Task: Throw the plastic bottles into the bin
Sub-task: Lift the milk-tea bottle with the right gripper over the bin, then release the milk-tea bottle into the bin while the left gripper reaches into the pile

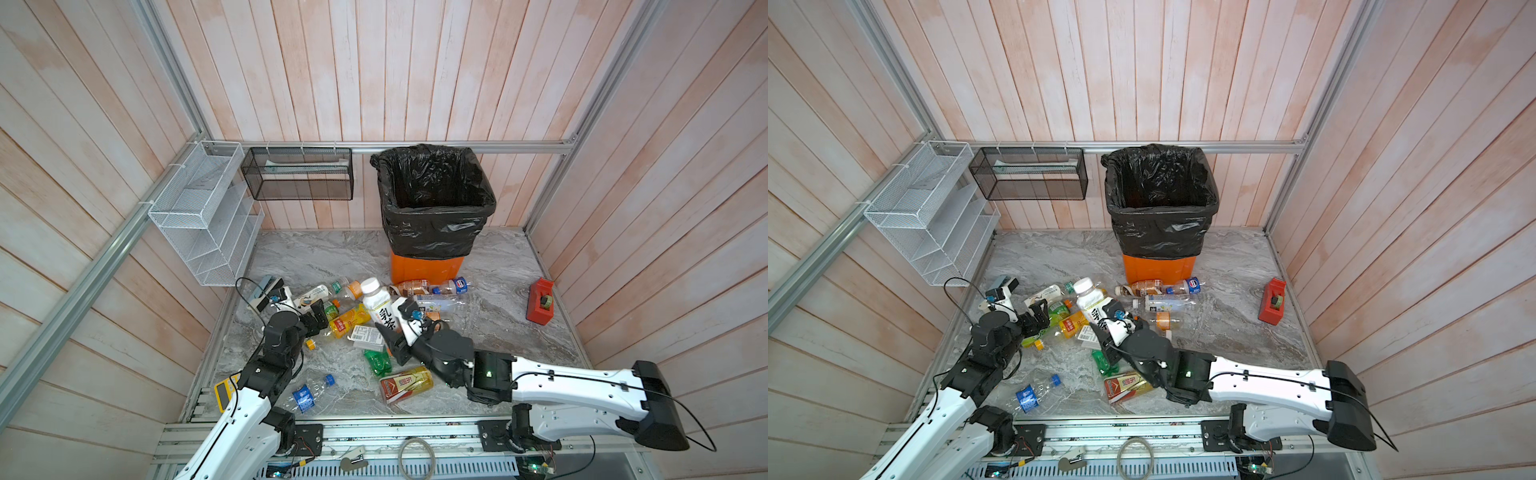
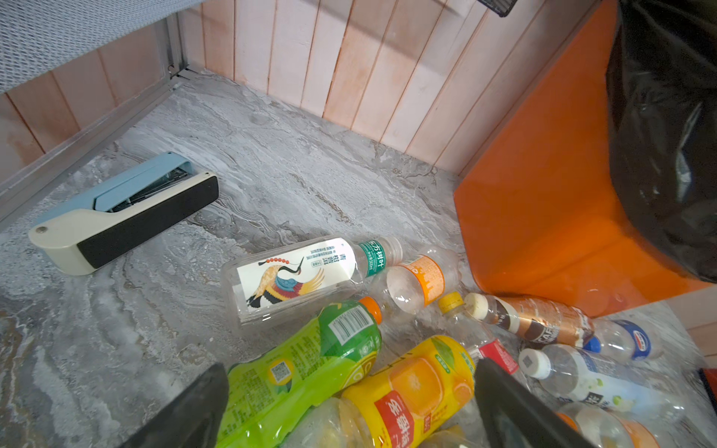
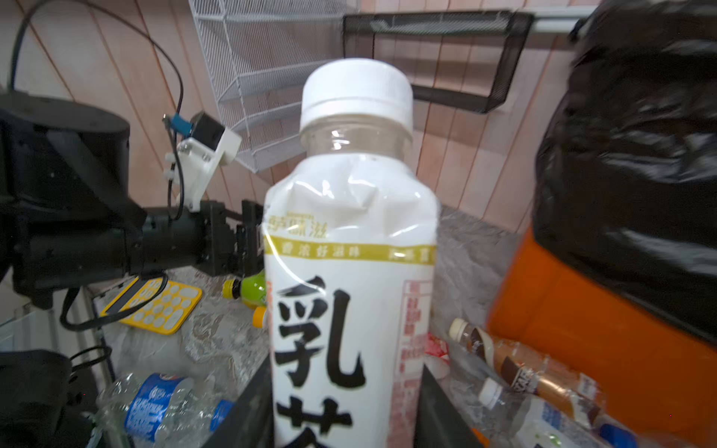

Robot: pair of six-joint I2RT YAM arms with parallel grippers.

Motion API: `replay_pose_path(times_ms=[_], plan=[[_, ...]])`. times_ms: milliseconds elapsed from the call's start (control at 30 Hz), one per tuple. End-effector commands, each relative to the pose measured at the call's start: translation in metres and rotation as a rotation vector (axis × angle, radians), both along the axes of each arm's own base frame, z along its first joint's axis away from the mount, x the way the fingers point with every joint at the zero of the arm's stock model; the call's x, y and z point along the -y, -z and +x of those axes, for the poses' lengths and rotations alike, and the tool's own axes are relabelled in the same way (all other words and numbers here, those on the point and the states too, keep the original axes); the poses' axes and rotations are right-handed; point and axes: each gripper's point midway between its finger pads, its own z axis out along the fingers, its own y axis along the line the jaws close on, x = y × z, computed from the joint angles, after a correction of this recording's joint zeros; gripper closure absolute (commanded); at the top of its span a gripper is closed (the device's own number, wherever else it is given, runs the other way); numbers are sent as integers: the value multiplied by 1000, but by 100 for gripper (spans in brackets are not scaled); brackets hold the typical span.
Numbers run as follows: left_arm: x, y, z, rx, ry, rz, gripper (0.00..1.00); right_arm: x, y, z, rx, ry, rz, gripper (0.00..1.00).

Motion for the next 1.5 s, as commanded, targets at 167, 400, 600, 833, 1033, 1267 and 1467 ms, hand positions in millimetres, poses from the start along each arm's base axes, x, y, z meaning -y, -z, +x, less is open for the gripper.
replay_pose_path(times_ms=[167,400,600,833,1033,1267,1467], plan=[[36,-15,-3,56,106,61,0,82,-126,37,373,213,90,52],[94,-17,-14,57,237,169,0,125,-216,56,622,301,172,51],[149,-9,-24,40,393,309,0,138,-248,133,598,375,142,50],[198,-1,-41,39,562,431,0,156,-183,302,142,429,12,40],[215,1,-55,36,650,476,0,167,-204,316,130,443,56,13],[227,4,-71,31,738,526,0,195,-237,279,240,523,122,10],[240,14,-86,-1,850,566,0,217,-231,250,283,583,138,6]])
